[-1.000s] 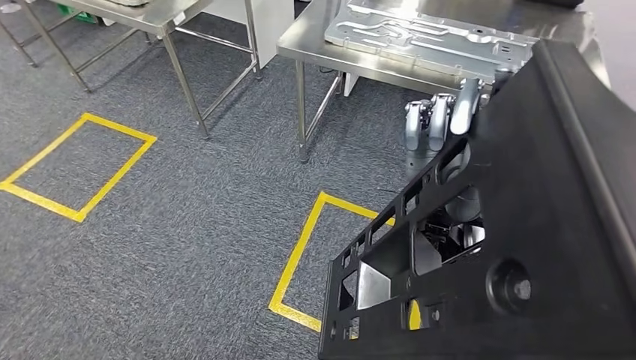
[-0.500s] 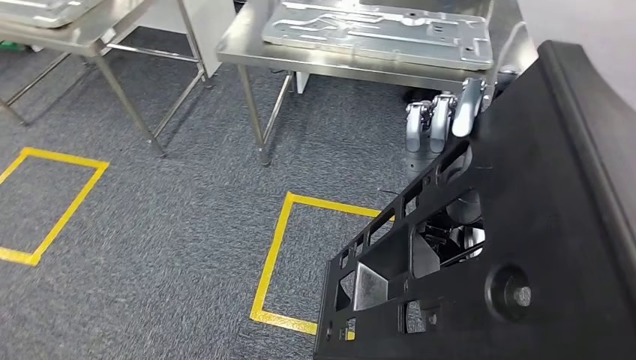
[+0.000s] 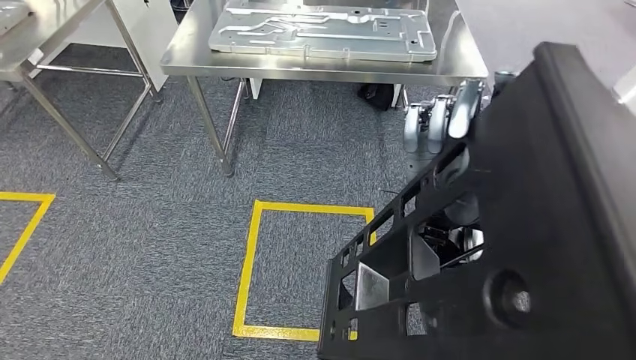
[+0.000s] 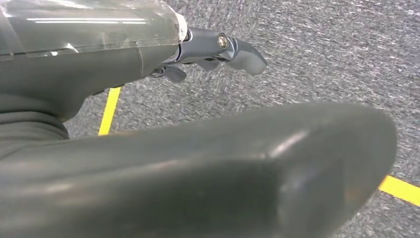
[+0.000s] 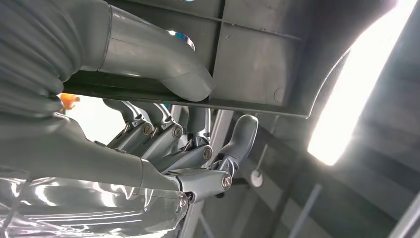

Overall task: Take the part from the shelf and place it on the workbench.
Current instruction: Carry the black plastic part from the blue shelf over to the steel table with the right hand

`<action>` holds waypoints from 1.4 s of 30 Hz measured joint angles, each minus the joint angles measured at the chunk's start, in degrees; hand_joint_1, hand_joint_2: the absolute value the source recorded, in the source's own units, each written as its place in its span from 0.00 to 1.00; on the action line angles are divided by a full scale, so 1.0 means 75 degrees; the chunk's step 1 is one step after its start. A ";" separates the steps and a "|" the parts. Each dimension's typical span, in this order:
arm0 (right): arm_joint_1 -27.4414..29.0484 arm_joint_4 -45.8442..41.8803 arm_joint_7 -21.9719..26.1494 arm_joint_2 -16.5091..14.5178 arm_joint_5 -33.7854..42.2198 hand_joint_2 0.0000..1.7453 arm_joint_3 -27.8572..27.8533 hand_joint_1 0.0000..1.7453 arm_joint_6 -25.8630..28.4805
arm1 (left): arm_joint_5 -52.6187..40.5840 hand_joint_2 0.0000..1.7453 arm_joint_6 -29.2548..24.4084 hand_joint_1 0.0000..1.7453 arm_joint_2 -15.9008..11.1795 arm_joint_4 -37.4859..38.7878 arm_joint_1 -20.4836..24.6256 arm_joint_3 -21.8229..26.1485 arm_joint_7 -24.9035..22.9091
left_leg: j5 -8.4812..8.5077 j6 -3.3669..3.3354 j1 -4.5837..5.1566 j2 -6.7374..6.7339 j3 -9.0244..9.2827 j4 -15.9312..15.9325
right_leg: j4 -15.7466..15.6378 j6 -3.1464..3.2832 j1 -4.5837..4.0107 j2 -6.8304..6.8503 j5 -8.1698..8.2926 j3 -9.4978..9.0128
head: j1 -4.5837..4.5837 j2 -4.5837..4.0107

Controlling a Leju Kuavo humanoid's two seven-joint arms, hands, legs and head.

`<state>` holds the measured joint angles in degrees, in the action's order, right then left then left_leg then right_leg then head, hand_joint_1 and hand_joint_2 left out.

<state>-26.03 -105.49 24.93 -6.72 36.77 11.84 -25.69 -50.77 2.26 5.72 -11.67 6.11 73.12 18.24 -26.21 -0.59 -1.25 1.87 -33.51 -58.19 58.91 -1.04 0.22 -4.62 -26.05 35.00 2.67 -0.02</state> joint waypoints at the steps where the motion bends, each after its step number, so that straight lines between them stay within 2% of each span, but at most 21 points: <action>1: -0.0003 -0.0023 0.0008 0.0004 -0.0017 1.00 0.0001 1.00 0.0011 | -0.0010 0.00 0.0028 0.00 0.0001 0.0000 0.0002 -0.0001 0.0001 | 0.0023 -0.0046 -0.0014 -0.0027 0.0016 0.0037 | 0.0216 -0.0036 -0.0003 0.0151 -0.0145 0.0092 | -0.0001 0.0001; 4: 0.0013 -0.0065 0.0023 0.0018 -0.0049 1.00 0.0001 1.00 0.0021 | -0.0045 0.00 0.0080 0.00 -0.0014 0.0000 -0.0034 -0.0001 -0.0007 | 0.0027 -0.0102 0.0001 -0.0127 0.0032 0.0059 | 0.1632 -0.0116 0.0032 0.0506 -0.0829 0.0775 | 0.0000 0.0002; 5: 0.0026 -0.0066 0.0024 0.0023 -0.0055 1.00 0.0001 1.00 0.0022 | -0.0051 0.00 0.0087 0.00 -0.0020 0.0000 -0.0043 -0.0001 -0.0010 | 0.0016 -0.0104 0.0004 -0.0159 0.0034 0.0058 | 0.1986 -0.0132 0.0048 0.0530 -0.0920 0.0958 | 0.0000 0.0001; 6: 0.0037 -0.0066 0.0024 0.0027 -0.0057 1.00 0.0000 1.00 0.0024 | -0.0055 0.00 0.0093 0.00 -0.0024 0.0000 -0.0046 -0.0001 -0.0010 | 0.0004 -0.0101 0.0005 -0.0187 0.0041 0.0057 | 0.2070 -0.0139 0.0061 0.0539 -0.0862 0.1010 | 0.0000 0.0001; 7: 0.0041 -0.0066 0.0024 0.0029 -0.0057 1.00 -0.0001 1.00 0.0025 | -0.0058 0.00 0.0097 0.00 -0.0025 0.0000 -0.0046 -0.0001 -0.0010 | -0.0012 -0.0092 0.0005 -0.0205 0.0058 0.0057 | 0.1850 -0.0135 0.0069 0.0546 -0.0672 0.0906 | 0.0000 0.0000; 10: 0.0035 -0.0090 0.0028 0.0029 -0.0057 1.00 0.0000 1.00 0.0024 | -0.0063 0.00 0.0108 0.00 -0.0024 0.0000 -0.0039 -0.0001 -0.0009 | -0.0087 -0.0016 0.0026 -0.0226 0.0138 0.0051 | 0.0347 -0.0042 0.0037 0.0619 -0.0012 0.0142 | 0.0000 0.0001; 12: 0.0030 -0.0106 0.0037 0.0028 -0.0061 1.00 0.0001 1.00 0.0024 | -0.0065 0.00 0.0109 0.00 -0.0024 0.0000 -0.0038 -0.0001 -0.0007 | -0.0135 0.0067 0.0048 -0.0239 0.0169 0.0054 | -0.0110 0.0034 -0.0011 0.0649 0.0037 -0.0089 | 0.0000 0.0002; 16: 0.0029 -0.0136 0.0044 0.0023 -0.0093 1.00 0.0000 1.00 0.0025 | -0.0071 0.00 0.0122 0.00 -0.0041 0.0000 -0.0021 -0.0001 0.0007 | -0.0314 0.0219 0.0043 -0.0282 0.0148 -0.0164 | -0.0233 0.0198 0.0036 0.0617 0.0005 -0.0237 | 0.0002 0.0001; 19: 0.0040 -0.0158 0.0053 0.0018 -0.0101 1.00 0.0001 1.00 0.0025 | -0.0078 0.00 0.0138 0.00 -0.0053 0.0000 -0.0032 -0.0003 0.0013 | -0.0854 0.0281 0.0028 -0.0280 -0.0566 -0.1545 | -0.0267 0.0294 0.0040 0.0612 -0.0076 -0.0381 | 0.0002 0.0002; 21: 0.0066 -0.0159 0.0056 0.0018 -0.0101 1.00 0.0001 1.00 0.0024 | -0.0077 0.00 0.0142 0.00 -0.0063 0.0000 -0.0049 -0.0001 0.0013 | -0.0860 0.0306 0.0025 -0.0280 -0.1001 -0.2120 | -0.0261 0.0299 0.0029 0.0578 -0.0163 -0.0471 | 0.0002 0.0002; 23: 0.0081 -0.0160 0.0057 0.0018 -0.0097 1.00 0.0000 1.00 0.0015 | -0.0080 0.00 0.0152 0.00 -0.0071 0.0000 -0.0056 -0.0002 0.0015 | -0.0302 0.0290 0.0023 -0.0280 -0.0899 -0.1580 | -0.0259 0.0271 0.0027 0.0542 -0.0282 -0.0625 | 0.0002 0.0001; 25: 0.0083 -0.0160 0.0058 0.0018 -0.0091 1.00 -0.0001 1.00 -0.0002 | -0.0083 0.00 0.0160 0.00 -0.0076 0.0000 -0.0060 -0.0003 0.0017 | 0.0217 0.0230 0.0039 -0.0276 -0.0500 -0.0598 | -0.0251 0.0213 0.0013 0.0523 -0.0427 -0.0771 | 0.0002 0.0002; 27: 0.0085 -0.0162 0.0060 0.0018 -0.0087 1.00 -0.0001 1.00 -0.0015 | -0.0087 0.00 0.0163 0.00 -0.0080 0.0000 -0.0058 -0.0003 0.0023 | 0.0252 0.0126 0.0069 -0.0271 -0.0279 -0.0126 | -0.0247 0.0126 -0.0009 0.0506 -0.0509 -0.0830 | 0.0002 0.0002; 30: 0.0085 -0.0171 0.0064 0.0018 -0.0066 1.00 -0.0004 1.00 -0.0024 | -0.0104 0.00 0.0168 0.00 -0.0079 0.0000 -0.0058 -0.0004 0.0052 | 0.0101 -0.0041 0.0067 -0.0254 -0.0151 0.0003 | -0.0125 -0.0010 -0.0009 0.0509 -0.0525 -0.0845 | 0.0001 0.0002; 32: 0.0074 -0.0181 0.0071 0.0018 -0.0057 1.00 -0.0011 1.00 -0.0052 | -0.0119 0.00 0.0177 0.00 -0.0079 0.0000 -0.0057 -0.0007 0.0075 | 0.0035 -0.0120 0.0049 -0.0241 -0.0002 0.0059 | 0.0413 -0.0076 0.0009 0.0533 -0.0653 -0.0560 | 0.0001 0.0002; 35: 0.0109 -0.0183 0.0077 0.0020 -0.0057 1.00 -0.0027 1.00 -0.0088 | -0.0122 0.00 0.0181 0.00 -0.0081 0.0000 -0.0064 -0.0009 0.0094 | -0.0126 -0.0160 0.0051 -0.0239 0.0198 0.0080 | 0.1771 -0.0139 0.0023 0.0553 -0.1095 0.0441 | 0.0001 0.0000; 36: 0.0128 -0.0179 0.0077 0.0020 -0.0057 1.00 -0.0032 1.00 -0.0096 | -0.0121 0.00 0.0180 0.00 -0.0081 0.0000 -0.0072 -0.0009 0.0097 | -0.0200 -0.0155 0.0052 -0.0233 0.0285 0.0080 | 0.1970 -0.0144 0.0025 0.0557 -0.1147 0.0695 | 0.0001 -0.0001; 37: 0.0137 -0.0176 0.0077 0.0021 -0.0057 1.00 -0.0035 1.00 -0.0104 | -0.0120 0.00 0.0179 0.00 -0.0081 0.0000 -0.0078 -0.0009 0.0099 | -0.0280 -0.0147 0.0052 -0.0227 0.0388 0.0080 | 0.1908 -0.0139 0.0023 0.0562 -0.1064 0.0819 | 0.0001 0.0000; 38: 0.0139 -0.0174 0.0077 0.0021 -0.0058 1.00 -0.0037 1.00 -0.0111 | -0.0120 0.00 0.0179 0.00 -0.0080 0.0000 -0.0082 -0.0009 0.0102 | -0.0365 -0.0134 0.0054 -0.0220 0.0507 0.0081 | 0.1604 -0.0122 0.0019 0.0566 -0.0827 0.0821 | 0.0001 0.0000; 40: 0.0141 -0.0171 0.0077 0.0021 -0.0061 1.00 -0.0044 1.00 -0.0115 | -0.0121 0.00 0.0175 0.00 -0.0071 0.0001 -0.0083 -0.0010 0.0106 | -0.0552 -0.0093 0.0064 -0.0213 0.0730 0.0077 | 0.0655 -0.0033 -0.0017 0.0584 -0.0014 0.0668 | 0.0002 0.0001; 42: 0.0150 -0.0163 0.0077 0.0021 -0.0068 1.00 -0.0058 1.00 -0.0109 | -0.0121 0.00 0.0163 0.00 -0.0055 0.0001 -0.0077 -0.0011 0.0109 | -0.0703 -0.0013 0.0079 -0.0214 0.0865 0.0093 | 0.0083 0.0076 -0.0073 0.0595 0.0500 0.0570 | -0.0001 0.0002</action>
<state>-24.91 -106.72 25.51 -6.56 36.26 11.40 -26.51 -51.68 3.49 5.31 -11.66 5.54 73.04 19.05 -31.47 -0.68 -0.66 0.26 -27.02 -57.49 59.53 -0.48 -0.33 -0.16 -22.31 39.27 2.67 -0.01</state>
